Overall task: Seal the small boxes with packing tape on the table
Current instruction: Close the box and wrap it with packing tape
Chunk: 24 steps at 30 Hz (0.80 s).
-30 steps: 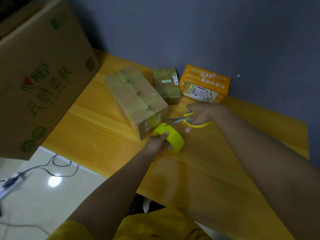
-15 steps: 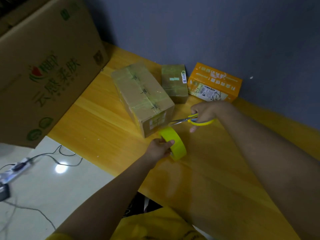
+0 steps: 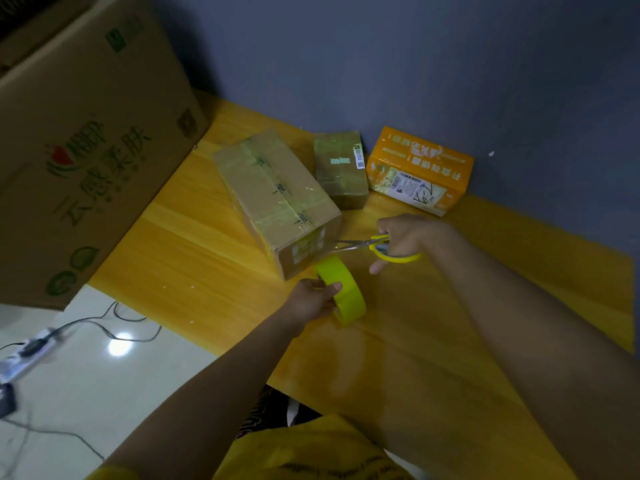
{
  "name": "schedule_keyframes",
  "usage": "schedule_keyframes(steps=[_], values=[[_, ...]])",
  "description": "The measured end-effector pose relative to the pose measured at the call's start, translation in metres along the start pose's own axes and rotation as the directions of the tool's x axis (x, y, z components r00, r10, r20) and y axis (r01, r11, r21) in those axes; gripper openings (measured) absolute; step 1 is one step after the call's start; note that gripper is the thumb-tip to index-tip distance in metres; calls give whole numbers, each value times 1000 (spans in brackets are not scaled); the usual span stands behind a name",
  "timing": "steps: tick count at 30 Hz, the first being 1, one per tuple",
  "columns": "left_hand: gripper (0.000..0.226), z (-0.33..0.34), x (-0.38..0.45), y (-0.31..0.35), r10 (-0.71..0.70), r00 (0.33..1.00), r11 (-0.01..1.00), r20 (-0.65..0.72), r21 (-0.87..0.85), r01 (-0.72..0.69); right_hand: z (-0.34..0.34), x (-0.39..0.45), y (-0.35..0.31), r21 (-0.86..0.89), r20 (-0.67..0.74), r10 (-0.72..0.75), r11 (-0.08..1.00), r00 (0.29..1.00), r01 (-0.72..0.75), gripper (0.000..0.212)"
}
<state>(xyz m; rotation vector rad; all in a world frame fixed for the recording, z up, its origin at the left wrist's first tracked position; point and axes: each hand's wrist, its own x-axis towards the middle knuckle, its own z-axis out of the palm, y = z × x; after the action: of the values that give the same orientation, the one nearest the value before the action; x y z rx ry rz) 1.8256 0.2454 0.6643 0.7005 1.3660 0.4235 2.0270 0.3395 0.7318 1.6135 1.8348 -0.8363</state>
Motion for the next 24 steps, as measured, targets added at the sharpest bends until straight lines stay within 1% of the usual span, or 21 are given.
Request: schedule_keyframes(steps=[1,3,4,5,6,8,11,13,14,15,16,17,18,19,20,21,22,23,24], values=[[26,-1,0,0,-5,1000,1000,-2,8,5,1,0,5,-35,11,39,999,999,-39,82],[30,0,0,2,-15,1000,999,14,32,14,11,0,18,-93,23,148,985,989,-145,55],[29,0,-1,3,-19,1000,999,24,46,18,21,0,23,-99,5,211,973,977,-210,47],[26,0,-2,4,-22,999,998,36,58,20,35,1,27,-88,-31,274,957,961,-276,44],[23,0,-2,5,-25,999,997,48,76,22,52,1,28,-40,-67,324,944,944,-327,43],[23,0,-1,6,-29,997,993,69,119,20,88,3,23,121,-122,393,917,911,-380,44],[20,-2,4,7,-33,995,984,96,178,16,129,9,10,360,-174,469,849,866,-387,44],[15,-3,6,6,-27,991,980,134,199,0,138,5,0,552,-222,510,768,831,-324,42],[14,-2,7,7,-14,987,977,158,212,-20,136,-2,-7,673,-266,523,702,810,-232,40],[15,-1,7,8,3,982,974,189,222,-46,136,-10,-13,817,-280,536,568,796,-95,38],[16,1,7,8,25,975,971,221,227,-77,133,-22,-21,923,-257,529,382,809,43,34],[16,5,7,8,43,967,969,252,226,-102,131,-33,-30,973,-194,480,203,856,106,28],[16,10,5,10,54,959,967,278,225,-120,133,-44,-37,984,-175,405,82,898,155,21],[18,16,2,12,63,950,971,304,203,-129,138,-49,-39,981,-191,356,52,915,185,12],[20,23,1,14,75,940,973,334,182,-142,142,-55,-39,973,-228,349,63,909,220,15],[21,30,0,17,85,930,972,356,175,-156,148,-58,-35,963,-267,374,82,888,255,30],[19,38,-2,20,94,918,964,385,197,-181,151,-64,-30,952,-302,409,78,861,296,41],[17,47,-3,23,107,909,938,404,262,-226,156,-67,-22,939,-335,453,96,826,329,46],[17,57,-1,26,139,896,870,422,380,-314,160,-73,-15,921,-382,494,140,781,363,47]])
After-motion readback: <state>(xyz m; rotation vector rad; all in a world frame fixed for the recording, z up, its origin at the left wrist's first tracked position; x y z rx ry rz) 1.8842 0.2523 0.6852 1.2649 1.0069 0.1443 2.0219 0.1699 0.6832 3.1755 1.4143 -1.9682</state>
